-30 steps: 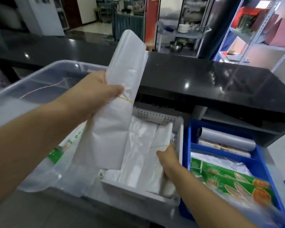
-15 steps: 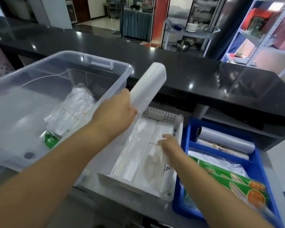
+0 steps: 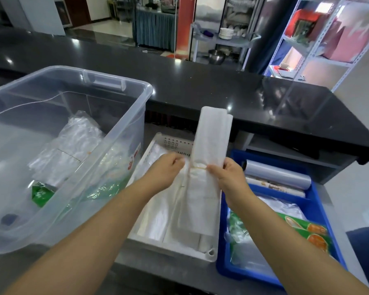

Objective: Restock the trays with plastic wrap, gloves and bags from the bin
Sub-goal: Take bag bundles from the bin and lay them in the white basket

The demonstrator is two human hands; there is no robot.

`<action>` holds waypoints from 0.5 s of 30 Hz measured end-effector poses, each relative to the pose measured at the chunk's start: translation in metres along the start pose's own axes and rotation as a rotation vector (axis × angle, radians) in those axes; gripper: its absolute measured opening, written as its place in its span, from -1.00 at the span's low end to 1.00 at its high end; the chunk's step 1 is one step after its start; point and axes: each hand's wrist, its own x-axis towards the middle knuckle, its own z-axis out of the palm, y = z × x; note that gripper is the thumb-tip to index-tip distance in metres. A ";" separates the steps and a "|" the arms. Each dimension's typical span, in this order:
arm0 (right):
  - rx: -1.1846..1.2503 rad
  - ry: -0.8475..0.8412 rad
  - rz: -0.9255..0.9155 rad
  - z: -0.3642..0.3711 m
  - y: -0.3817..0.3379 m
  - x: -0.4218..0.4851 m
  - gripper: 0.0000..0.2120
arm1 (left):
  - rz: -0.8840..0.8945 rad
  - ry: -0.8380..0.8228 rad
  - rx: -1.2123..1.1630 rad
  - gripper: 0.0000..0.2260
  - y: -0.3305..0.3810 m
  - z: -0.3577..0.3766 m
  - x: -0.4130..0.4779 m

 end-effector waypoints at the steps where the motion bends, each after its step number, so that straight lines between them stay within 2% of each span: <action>1: 0.000 0.042 -0.002 -0.005 0.003 0.002 -0.79 | -0.032 -0.007 0.257 -0.73 -0.014 0.000 0.000; 3: 0.022 0.105 0.004 -0.014 0.007 0.005 -0.78 | -0.084 -0.055 0.756 -0.57 -0.040 0.006 -0.005; 5: 0.046 0.150 0.023 -0.020 0.012 0.008 -0.77 | -0.098 -0.094 0.941 -0.46 -0.054 0.020 -0.013; 11: 0.024 0.162 0.049 -0.021 0.021 0.011 -0.78 | -0.173 -0.089 0.926 -0.22 -0.058 0.033 -0.012; 15: -0.003 0.125 0.053 -0.015 0.022 0.009 -0.81 | -0.225 -0.120 0.884 -0.32 -0.049 0.041 -0.013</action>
